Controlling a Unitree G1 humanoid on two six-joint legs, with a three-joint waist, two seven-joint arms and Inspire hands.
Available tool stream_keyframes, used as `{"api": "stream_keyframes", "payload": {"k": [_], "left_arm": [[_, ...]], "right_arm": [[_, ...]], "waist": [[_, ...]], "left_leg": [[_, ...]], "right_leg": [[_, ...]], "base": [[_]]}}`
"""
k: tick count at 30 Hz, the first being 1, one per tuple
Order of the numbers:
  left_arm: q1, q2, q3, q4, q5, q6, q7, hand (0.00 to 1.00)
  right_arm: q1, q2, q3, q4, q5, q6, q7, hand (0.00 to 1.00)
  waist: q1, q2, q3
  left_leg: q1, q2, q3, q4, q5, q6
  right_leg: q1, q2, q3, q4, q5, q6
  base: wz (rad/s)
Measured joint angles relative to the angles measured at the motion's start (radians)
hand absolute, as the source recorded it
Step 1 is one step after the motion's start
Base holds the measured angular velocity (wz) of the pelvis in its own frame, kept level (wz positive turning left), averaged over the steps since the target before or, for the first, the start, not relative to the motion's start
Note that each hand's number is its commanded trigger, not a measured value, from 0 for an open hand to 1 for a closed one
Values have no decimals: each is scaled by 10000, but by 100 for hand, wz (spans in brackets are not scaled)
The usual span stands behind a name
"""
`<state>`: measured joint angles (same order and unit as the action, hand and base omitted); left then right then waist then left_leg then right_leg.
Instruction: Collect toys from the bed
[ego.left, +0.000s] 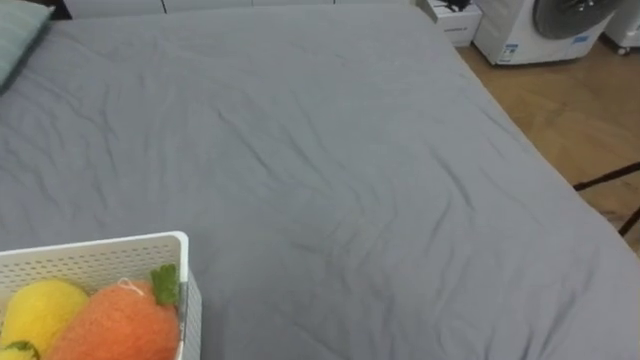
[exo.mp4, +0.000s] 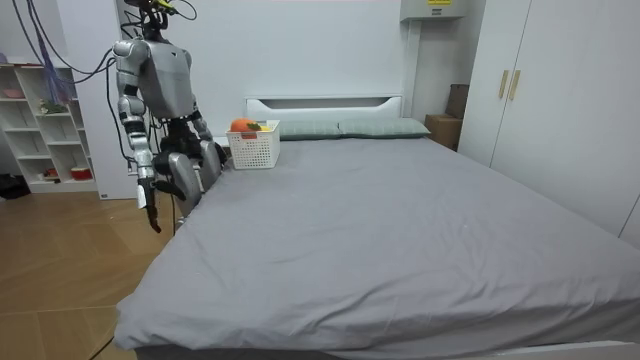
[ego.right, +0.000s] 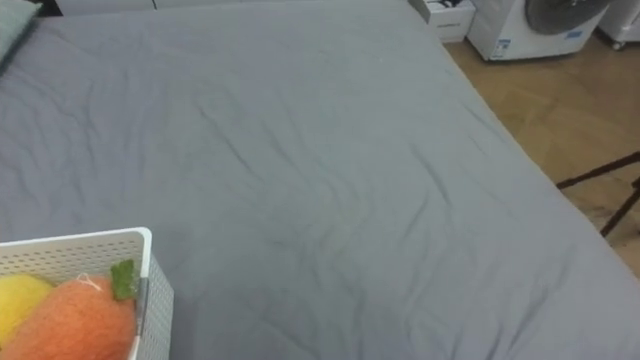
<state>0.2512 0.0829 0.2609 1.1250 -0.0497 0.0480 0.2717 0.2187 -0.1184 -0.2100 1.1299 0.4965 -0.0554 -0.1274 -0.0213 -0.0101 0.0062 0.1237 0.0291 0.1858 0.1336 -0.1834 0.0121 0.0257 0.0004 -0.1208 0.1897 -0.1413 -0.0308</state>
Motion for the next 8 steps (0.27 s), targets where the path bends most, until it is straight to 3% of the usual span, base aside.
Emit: {"api": "stream_keyframes", "payload": {"k": [6, 8], "left_arm": [[42, 8, -305, 68, -86, -120, 0, 0], [22, 6, -331, 73, -74, -107, -5, 0]], "right_arm": [[-48, 52, 982, 876, -437, -66, 311, 0], [-134, 94, 1220, 947, -901, 77, 534, 0]], "waist": [[-2, 40, 11], [6, 37, 9]], "left_leg": [[-46, 31, -73, 1, -63, -67], [-59, 29, -88, 12, -33, -19]], "right_leg": [[89, 1, -121, -59, 6, -14], [80, -1, -162, -73, 10, -20]], "base": [[4], [2]]}}
